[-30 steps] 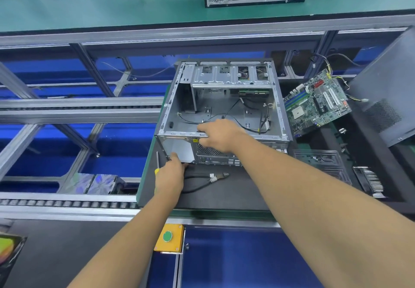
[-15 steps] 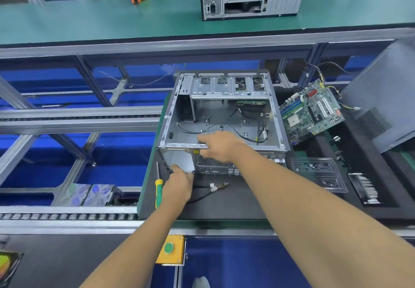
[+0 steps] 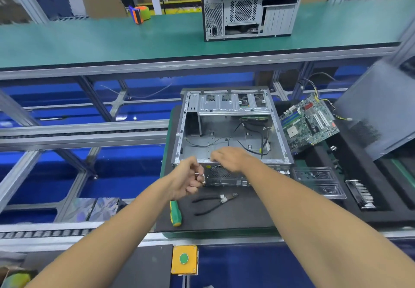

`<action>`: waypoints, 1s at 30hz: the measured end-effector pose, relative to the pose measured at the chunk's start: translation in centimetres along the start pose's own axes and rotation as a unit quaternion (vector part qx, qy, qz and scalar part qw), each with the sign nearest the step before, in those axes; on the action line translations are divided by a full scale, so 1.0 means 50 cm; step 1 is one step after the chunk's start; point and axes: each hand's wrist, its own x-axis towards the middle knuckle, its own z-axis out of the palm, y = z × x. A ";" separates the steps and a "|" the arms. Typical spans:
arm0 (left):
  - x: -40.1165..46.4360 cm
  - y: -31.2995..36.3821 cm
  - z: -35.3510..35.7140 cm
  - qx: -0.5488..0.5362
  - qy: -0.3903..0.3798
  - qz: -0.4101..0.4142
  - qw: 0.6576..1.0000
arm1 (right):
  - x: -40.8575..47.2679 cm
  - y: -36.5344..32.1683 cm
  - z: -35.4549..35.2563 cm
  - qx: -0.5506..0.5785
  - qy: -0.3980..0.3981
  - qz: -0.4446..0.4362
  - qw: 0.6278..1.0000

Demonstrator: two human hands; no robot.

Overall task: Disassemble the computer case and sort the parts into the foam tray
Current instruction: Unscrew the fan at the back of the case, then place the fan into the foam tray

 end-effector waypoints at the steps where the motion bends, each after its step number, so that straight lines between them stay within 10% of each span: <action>1: -0.005 0.014 -0.002 0.019 -0.019 0.001 1.000 | 0.003 -0.001 0.000 0.011 0.002 0.014 1.000; 10: 0.071 0.143 -0.001 0.240 0.116 0.250 0.931 | 0.026 0.020 -0.010 0.066 -0.006 0.051 0.996; 17: 0.158 0.127 0.010 0.339 0.113 0.226 0.906 | 0.043 0.045 0.006 0.145 0.205 0.144 0.957; 30: 0.163 0.196 0.035 0.355 0.014 0.234 0.905 | 0.005 0.062 -0.055 0.653 0.354 0.206 0.637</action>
